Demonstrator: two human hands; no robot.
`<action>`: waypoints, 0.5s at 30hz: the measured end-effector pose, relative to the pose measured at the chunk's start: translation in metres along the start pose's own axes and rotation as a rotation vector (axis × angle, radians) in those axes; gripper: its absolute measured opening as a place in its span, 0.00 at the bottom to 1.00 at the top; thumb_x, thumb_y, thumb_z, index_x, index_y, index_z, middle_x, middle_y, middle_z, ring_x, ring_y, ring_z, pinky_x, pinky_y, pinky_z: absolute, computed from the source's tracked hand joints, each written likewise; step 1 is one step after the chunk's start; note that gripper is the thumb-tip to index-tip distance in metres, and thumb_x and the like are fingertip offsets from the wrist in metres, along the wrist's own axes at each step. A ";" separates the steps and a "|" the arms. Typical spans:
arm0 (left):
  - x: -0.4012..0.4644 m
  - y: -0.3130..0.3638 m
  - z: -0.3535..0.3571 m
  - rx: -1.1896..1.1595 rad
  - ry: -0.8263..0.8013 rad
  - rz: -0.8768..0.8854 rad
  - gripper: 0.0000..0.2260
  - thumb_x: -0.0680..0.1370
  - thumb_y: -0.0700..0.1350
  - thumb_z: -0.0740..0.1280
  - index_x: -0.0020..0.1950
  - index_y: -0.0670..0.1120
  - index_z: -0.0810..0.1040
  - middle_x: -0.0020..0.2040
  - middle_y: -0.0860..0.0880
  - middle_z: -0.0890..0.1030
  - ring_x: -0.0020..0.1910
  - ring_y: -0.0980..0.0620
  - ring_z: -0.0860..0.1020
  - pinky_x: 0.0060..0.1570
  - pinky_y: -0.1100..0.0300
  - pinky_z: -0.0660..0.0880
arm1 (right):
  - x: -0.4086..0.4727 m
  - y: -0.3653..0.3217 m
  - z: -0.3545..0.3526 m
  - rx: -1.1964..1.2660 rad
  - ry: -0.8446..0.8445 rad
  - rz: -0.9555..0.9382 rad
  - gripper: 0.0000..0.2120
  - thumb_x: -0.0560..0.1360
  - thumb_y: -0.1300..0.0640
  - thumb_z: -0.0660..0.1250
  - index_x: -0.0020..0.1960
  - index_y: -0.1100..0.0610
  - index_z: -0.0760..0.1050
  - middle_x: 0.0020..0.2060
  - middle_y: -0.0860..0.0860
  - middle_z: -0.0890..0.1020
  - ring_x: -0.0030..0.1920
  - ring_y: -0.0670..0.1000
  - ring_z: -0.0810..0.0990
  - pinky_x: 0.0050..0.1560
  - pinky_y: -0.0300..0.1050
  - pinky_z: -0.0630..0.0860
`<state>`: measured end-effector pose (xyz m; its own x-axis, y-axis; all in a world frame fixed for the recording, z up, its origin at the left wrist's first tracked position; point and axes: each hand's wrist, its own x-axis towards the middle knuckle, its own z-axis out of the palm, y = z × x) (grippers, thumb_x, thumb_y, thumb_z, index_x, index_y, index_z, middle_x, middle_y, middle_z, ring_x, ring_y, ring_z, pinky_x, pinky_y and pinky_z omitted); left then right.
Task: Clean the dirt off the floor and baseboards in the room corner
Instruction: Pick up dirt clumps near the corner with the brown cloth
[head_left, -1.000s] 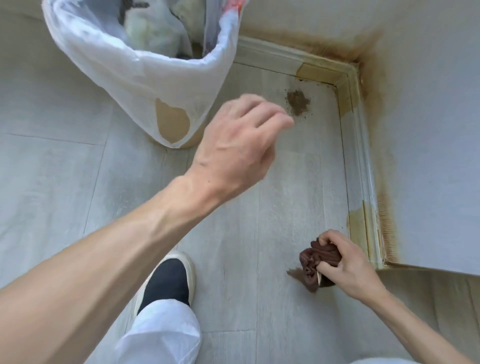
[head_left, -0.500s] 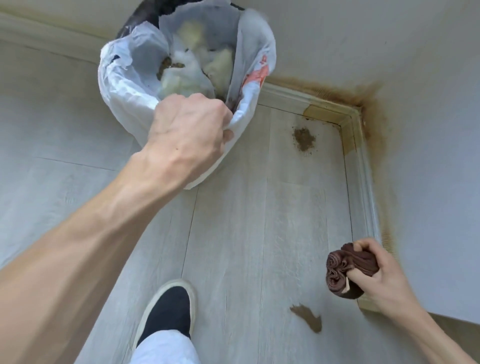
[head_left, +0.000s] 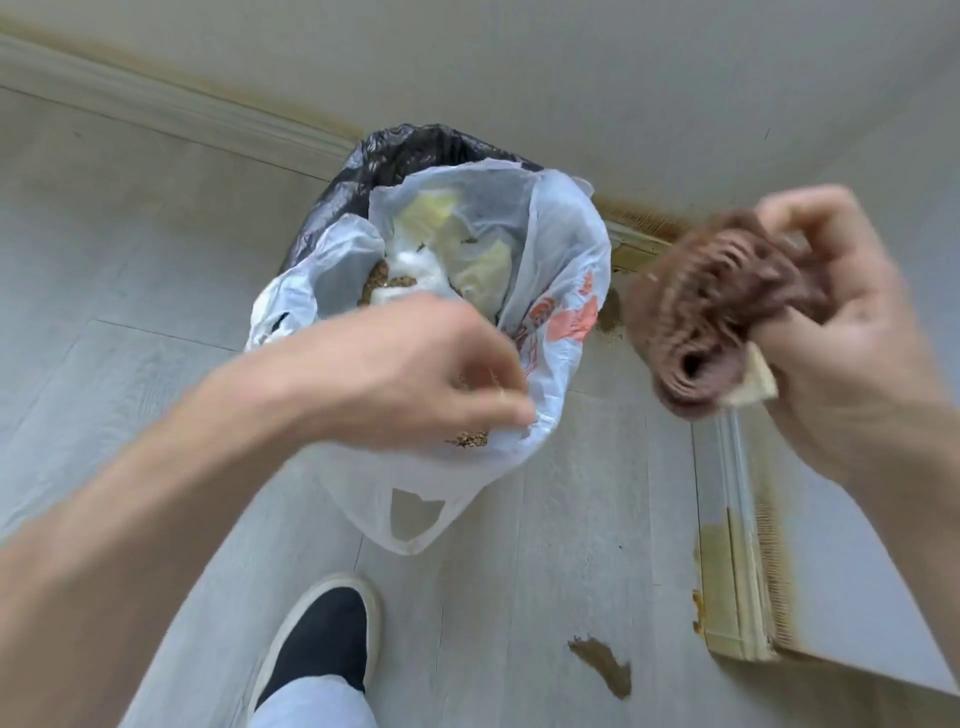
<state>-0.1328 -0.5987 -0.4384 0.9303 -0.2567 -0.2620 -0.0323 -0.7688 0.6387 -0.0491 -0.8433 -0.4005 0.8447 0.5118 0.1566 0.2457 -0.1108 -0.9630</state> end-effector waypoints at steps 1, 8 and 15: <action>0.002 -0.010 -0.007 -0.087 0.123 -0.018 0.10 0.79 0.60 0.66 0.55 0.60 0.83 0.46 0.64 0.84 0.44 0.65 0.81 0.50 0.56 0.80 | 0.013 -0.002 0.011 0.001 -0.053 -0.026 0.15 0.69 0.60 0.70 0.51 0.46 0.72 0.42 0.47 0.77 0.45 0.53 0.75 0.45 0.52 0.74; 0.016 -0.055 -0.019 -0.512 0.431 0.004 0.14 0.82 0.48 0.69 0.68 0.56 0.78 0.60 0.59 0.83 0.53 0.56 0.84 0.57 0.51 0.81 | 0.056 0.020 0.052 0.036 -0.251 0.133 0.23 0.75 0.75 0.67 0.60 0.52 0.73 0.46 0.52 0.80 0.39 0.52 0.76 0.34 0.46 0.72; 0.033 -0.058 -0.015 -0.515 0.472 0.045 0.15 0.80 0.51 0.72 0.67 0.59 0.78 0.57 0.57 0.84 0.47 0.57 0.85 0.55 0.51 0.81 | 0.072 0.039 0.062 0.200 -0.303 0.333 0.25 0.68 0.64 0.65 0.62 0.47 0.77 0.47 0.54 0.79 0.43 0.58 0.69 0.42 0.61 0.59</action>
<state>-0.0948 -0.5534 -0.4732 0.9951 0.0897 0.0408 -0.0060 -0.3584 0.9335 -0.0082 -0.7574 -0.4405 0.6782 0.7046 -0.2088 -0.1353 -0.1596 -0.9779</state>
